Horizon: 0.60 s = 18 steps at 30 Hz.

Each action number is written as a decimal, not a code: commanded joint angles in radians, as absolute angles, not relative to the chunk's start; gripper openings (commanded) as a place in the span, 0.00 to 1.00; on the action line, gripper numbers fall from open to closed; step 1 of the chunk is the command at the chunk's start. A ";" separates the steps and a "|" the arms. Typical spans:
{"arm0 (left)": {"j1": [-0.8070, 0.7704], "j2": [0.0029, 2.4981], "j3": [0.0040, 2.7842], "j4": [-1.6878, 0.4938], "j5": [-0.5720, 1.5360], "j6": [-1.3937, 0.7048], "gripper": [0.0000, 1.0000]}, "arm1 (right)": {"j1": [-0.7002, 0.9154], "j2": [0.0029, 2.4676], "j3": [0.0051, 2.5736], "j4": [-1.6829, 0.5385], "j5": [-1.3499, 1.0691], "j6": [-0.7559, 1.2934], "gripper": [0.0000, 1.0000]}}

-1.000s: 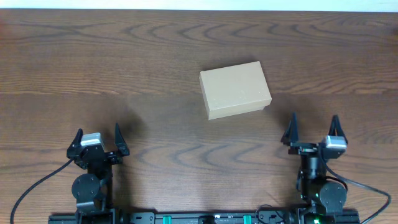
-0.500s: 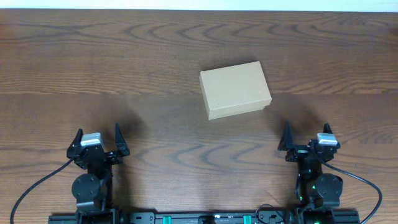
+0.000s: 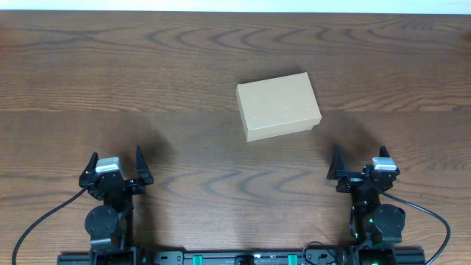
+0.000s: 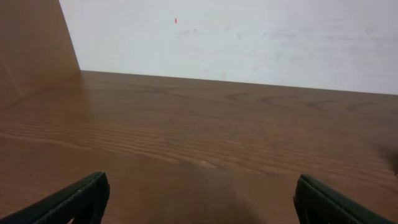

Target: Pack container

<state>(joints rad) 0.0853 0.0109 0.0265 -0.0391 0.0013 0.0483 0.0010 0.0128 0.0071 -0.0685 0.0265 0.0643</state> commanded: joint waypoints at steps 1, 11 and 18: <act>0.091 0.004 0.005 -0.076 -0.003 0.037 0.95 | -0.009 0.006 0.005 -0.080 0.009 0.062 0.99; 0.091 0.004 0.005 -0.076 -0.003 0.037 0.95 | -0.009 0.007 0.005 -0.075 0.010 0.047 0.99; 0.091 0.004 0.005 -0.076 -0.003 0.038 0.95 | -0.009 0.007 0.005 -0.075 0.010 0.047 0.99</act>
<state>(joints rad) 0.0853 0.0109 0.0265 -0.0391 0.0013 0.0483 0.0010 0.0128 0.0071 -0.0685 0.0212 0.0597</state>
